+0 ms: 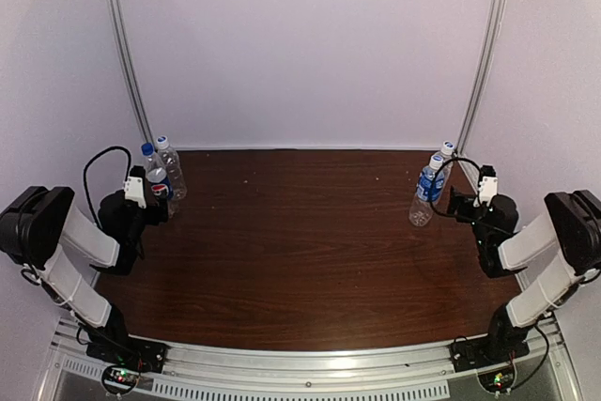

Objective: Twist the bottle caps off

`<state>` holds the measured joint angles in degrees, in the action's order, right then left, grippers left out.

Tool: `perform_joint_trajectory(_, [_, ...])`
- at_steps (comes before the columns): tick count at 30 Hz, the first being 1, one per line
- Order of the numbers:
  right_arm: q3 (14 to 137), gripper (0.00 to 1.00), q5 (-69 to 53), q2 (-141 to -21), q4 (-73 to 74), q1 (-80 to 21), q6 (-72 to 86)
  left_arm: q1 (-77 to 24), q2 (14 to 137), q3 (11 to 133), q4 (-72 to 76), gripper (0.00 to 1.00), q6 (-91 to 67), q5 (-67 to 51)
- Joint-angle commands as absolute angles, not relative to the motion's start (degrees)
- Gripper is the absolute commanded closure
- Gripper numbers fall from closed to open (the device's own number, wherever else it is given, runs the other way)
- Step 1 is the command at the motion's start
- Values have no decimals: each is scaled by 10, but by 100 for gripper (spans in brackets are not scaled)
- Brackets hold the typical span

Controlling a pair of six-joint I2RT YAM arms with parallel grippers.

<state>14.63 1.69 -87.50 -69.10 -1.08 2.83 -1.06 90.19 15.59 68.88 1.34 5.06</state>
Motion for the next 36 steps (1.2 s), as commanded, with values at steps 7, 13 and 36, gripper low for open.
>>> perform_joint_trajectory(7, [178,0,92,-603,-400,-8,108,-8,898,153,707,3,8,43])
perform_joint_trajectory(13, [256,0,61,-479,-205,-8,155,-8,848,170,634,3,14,28])
perform_joint_trajectory(36, [470,0,-173,-571,-125,-16,235,50,698,452,35,3,92,-198])
